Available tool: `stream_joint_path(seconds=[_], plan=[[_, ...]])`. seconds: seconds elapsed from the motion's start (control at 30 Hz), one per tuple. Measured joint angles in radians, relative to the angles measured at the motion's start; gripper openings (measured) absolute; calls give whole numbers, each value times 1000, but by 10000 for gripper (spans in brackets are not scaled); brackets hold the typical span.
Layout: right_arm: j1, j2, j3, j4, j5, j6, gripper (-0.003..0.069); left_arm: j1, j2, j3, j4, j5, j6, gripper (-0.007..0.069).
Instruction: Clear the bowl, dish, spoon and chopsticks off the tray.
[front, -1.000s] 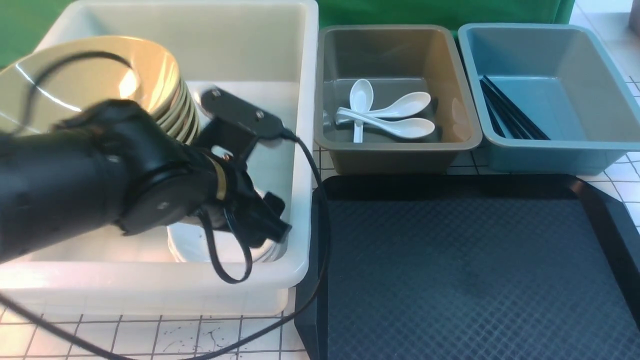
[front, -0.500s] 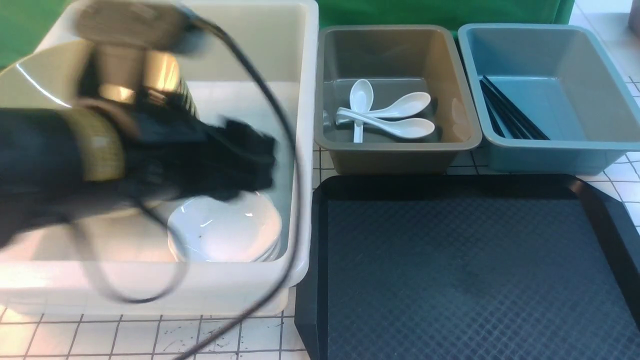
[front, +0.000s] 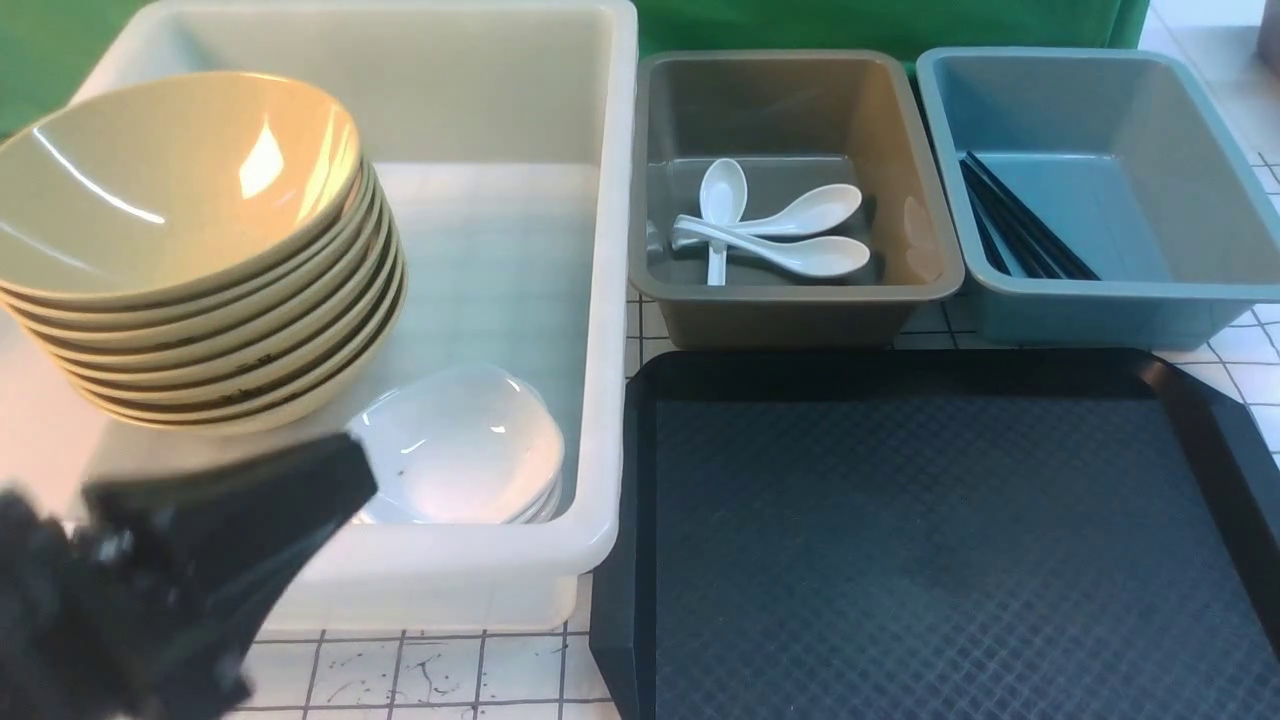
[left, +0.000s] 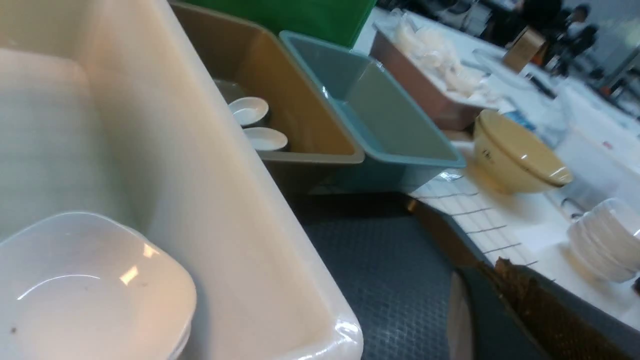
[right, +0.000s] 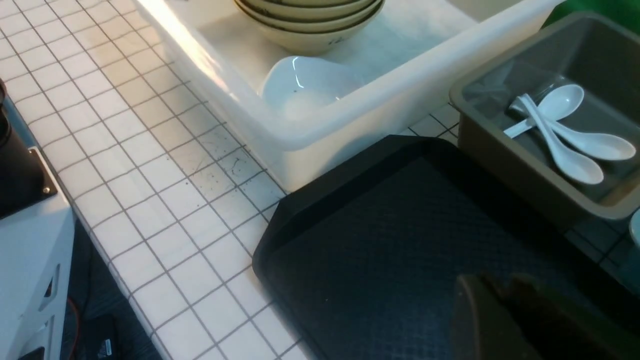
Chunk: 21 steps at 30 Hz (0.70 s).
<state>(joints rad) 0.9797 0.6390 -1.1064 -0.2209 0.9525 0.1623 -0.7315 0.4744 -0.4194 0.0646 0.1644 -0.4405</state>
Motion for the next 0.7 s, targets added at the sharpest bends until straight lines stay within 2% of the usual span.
stream_joint_path(seconds=[0.4,0.7], plan=[[0,0,0,0,31,-1,82,-3,-96,209,-4,-146,-2,-1],[0,0,0,-1,34,-4,90,-3,-96,262,-4,-135,-2,-1]])
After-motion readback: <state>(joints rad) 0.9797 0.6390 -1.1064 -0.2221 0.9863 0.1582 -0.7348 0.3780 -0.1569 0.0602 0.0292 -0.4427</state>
